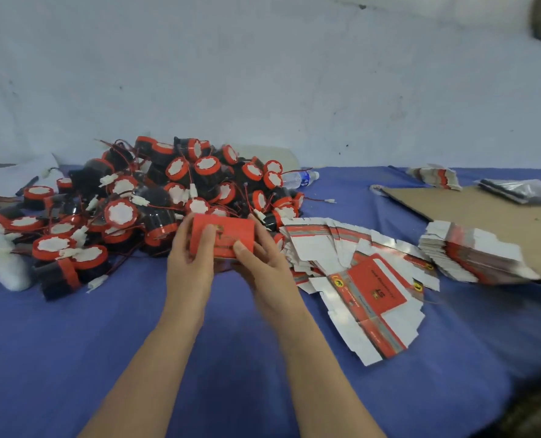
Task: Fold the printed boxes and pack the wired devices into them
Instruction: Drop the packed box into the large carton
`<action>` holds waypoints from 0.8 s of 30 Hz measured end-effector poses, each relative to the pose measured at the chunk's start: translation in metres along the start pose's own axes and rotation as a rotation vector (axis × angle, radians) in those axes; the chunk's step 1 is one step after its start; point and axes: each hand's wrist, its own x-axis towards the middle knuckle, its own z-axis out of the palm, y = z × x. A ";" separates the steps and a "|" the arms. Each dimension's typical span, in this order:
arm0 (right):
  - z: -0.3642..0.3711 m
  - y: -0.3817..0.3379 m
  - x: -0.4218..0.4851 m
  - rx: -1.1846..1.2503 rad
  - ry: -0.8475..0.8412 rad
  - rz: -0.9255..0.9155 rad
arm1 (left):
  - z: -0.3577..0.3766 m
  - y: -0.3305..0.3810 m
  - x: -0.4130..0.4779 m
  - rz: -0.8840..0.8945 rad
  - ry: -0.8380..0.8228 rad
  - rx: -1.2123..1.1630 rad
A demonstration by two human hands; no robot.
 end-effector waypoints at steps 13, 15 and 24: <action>-0.221 -0.311 -0.333 -0.849 1.551 -0.289 | 0.365 0.151 -0.321 0.059 -1.228 -0.069; -0.231 -0.315 -0.402 -0.938 1.810 -0.097 | 0.374 0.147 -0.398 0.084 -1.524 0.033; -0.228 -0.292 -0.440 -0.869 1.916 -0.342 | 0.355 0.138 -0.473 -0.544 -1.800 -0.142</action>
